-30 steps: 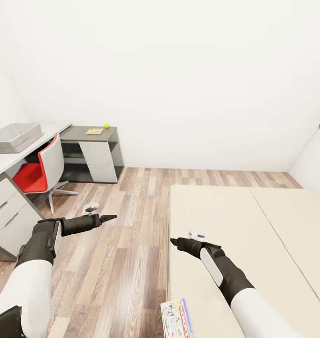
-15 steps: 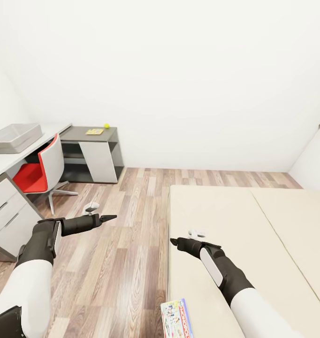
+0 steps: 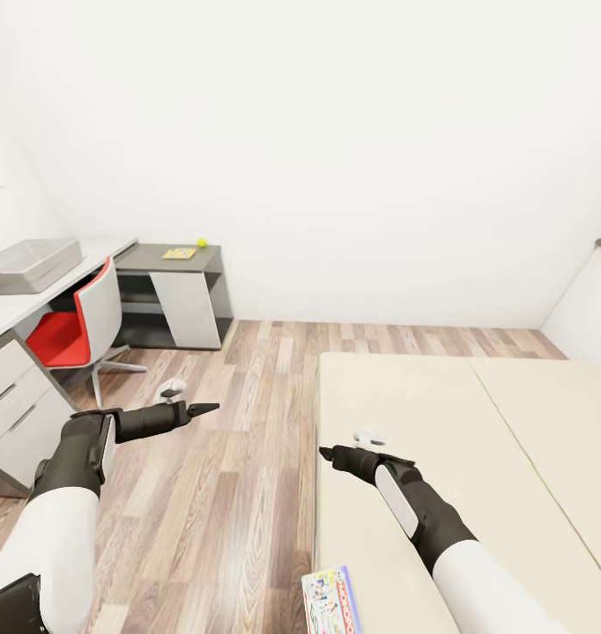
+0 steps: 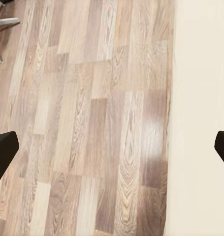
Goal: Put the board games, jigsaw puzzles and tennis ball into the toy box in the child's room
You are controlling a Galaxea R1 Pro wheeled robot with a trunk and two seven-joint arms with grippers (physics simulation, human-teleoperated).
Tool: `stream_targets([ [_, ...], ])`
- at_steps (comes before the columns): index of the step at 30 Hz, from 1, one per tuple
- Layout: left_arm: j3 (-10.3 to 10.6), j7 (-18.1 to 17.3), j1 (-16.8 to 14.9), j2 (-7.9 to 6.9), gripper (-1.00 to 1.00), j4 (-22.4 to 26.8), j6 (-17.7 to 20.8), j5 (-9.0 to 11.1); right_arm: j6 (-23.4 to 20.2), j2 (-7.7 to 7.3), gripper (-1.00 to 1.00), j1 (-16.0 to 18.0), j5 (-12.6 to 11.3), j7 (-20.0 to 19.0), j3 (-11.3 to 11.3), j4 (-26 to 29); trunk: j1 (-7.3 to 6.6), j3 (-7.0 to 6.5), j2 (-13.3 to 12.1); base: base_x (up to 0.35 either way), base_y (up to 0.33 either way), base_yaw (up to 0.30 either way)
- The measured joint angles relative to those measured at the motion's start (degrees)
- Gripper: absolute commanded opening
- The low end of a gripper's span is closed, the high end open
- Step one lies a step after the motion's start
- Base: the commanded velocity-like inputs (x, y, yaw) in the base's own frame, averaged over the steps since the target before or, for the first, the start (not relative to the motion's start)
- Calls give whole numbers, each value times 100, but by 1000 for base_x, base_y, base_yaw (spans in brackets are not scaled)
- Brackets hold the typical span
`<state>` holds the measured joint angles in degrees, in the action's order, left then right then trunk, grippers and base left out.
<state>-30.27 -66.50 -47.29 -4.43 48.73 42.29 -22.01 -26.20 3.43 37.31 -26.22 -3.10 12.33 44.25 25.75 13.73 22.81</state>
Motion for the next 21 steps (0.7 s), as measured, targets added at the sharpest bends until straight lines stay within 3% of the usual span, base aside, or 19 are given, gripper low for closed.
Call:
stream_targets([
  [21,0,17,0,0,100,0,-16,-2,7,8,100,0,6,0,7,0,0,-198,0,0,0,0],
])
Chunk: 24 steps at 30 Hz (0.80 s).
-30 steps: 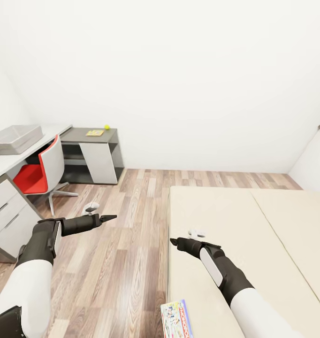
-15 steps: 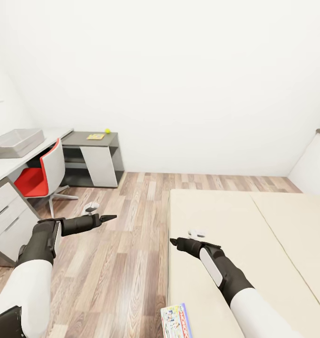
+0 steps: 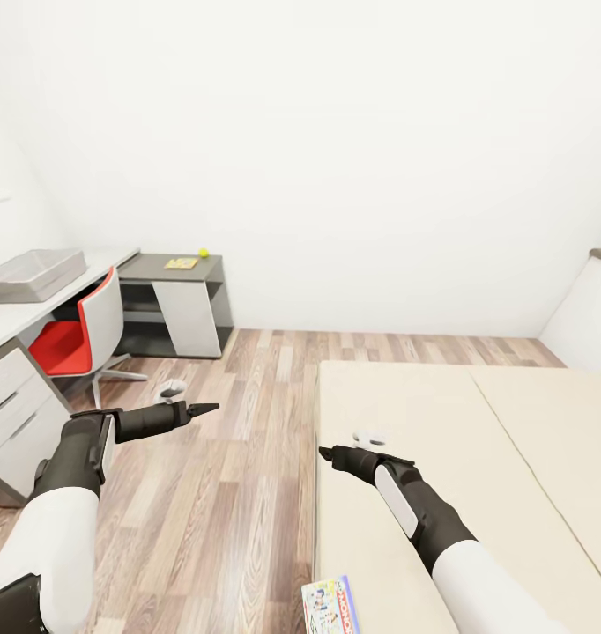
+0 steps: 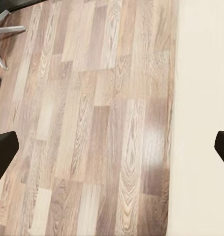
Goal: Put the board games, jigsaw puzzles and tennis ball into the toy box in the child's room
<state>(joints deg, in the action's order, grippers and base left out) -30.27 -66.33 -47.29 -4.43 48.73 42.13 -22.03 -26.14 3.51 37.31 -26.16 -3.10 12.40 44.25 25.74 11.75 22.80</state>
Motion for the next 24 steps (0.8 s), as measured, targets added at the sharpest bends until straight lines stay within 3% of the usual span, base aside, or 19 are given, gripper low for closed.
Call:
stream_targets([
  [24,0,21,0,3,100,0,-11,-5,2,1,100,0,-7,0,0,0,0,-227,0,0,0,0],
])
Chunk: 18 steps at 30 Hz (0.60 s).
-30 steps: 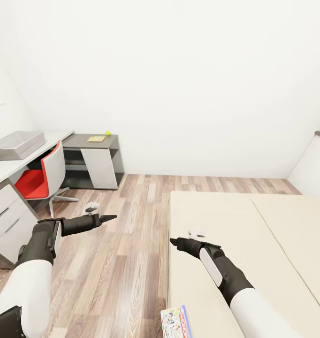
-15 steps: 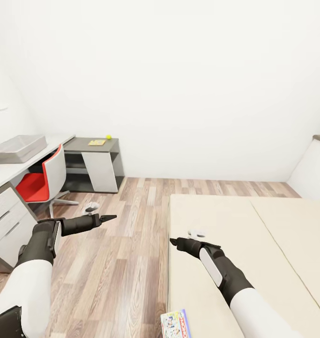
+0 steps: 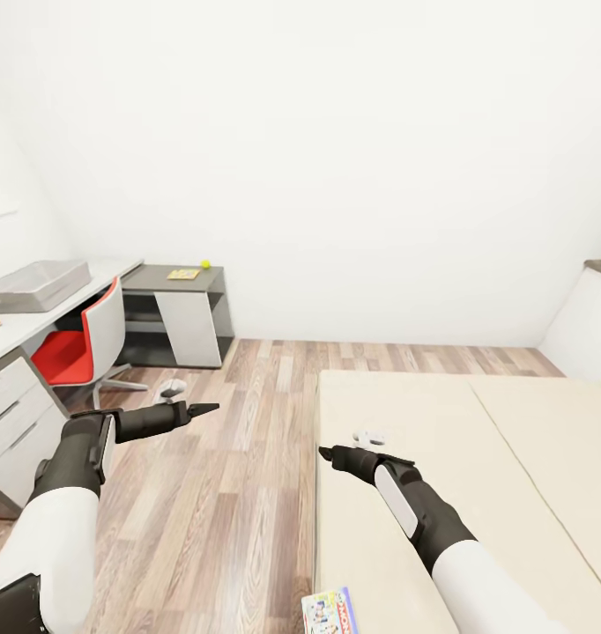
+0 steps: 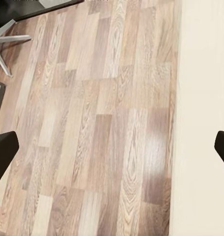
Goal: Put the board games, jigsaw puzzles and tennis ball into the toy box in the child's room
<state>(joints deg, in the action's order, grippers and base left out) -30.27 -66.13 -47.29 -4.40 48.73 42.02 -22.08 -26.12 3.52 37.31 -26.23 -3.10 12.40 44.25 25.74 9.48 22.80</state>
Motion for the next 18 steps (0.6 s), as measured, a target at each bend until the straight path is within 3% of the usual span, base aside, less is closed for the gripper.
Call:
stream_targets([
  [18,-3,-14,0,3,100,0,0,6,8,-2,100,0,1,0,-6,0,0,-170,0,0,0,11],
])
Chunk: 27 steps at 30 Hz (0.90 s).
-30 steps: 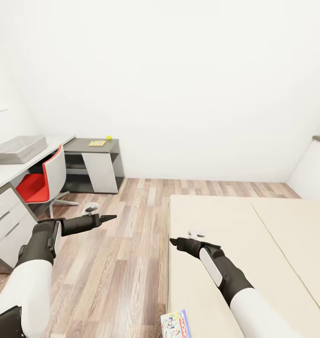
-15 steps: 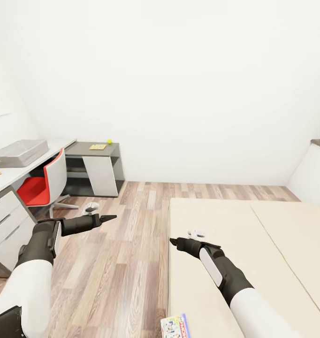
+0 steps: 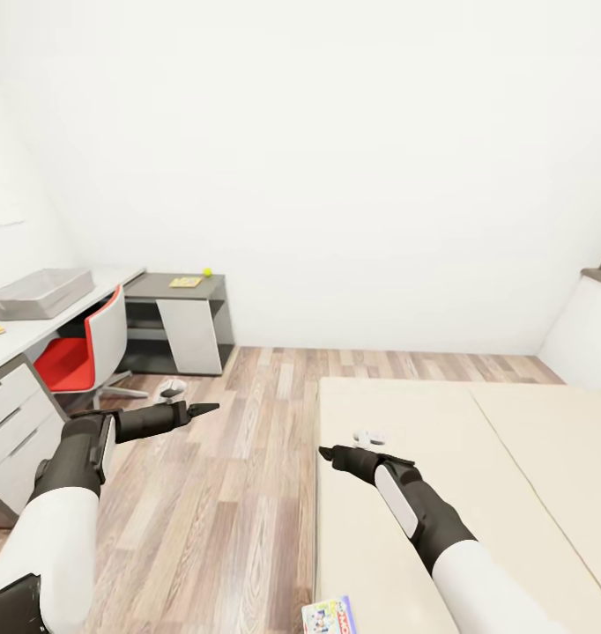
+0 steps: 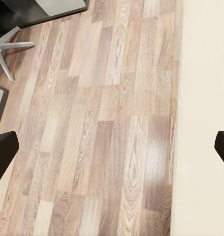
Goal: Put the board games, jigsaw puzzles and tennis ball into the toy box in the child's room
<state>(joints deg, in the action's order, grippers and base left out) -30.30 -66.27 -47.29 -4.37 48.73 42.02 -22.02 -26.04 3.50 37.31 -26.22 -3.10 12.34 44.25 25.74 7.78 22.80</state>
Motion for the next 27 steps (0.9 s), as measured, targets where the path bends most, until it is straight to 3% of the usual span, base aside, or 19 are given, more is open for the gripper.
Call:
stream_targets([
  [27,-6,-29,0,-5,100,0,-20,0,0,-14,100,0,-8,0,-9,0,0,-203,-1,0,0,56],
])
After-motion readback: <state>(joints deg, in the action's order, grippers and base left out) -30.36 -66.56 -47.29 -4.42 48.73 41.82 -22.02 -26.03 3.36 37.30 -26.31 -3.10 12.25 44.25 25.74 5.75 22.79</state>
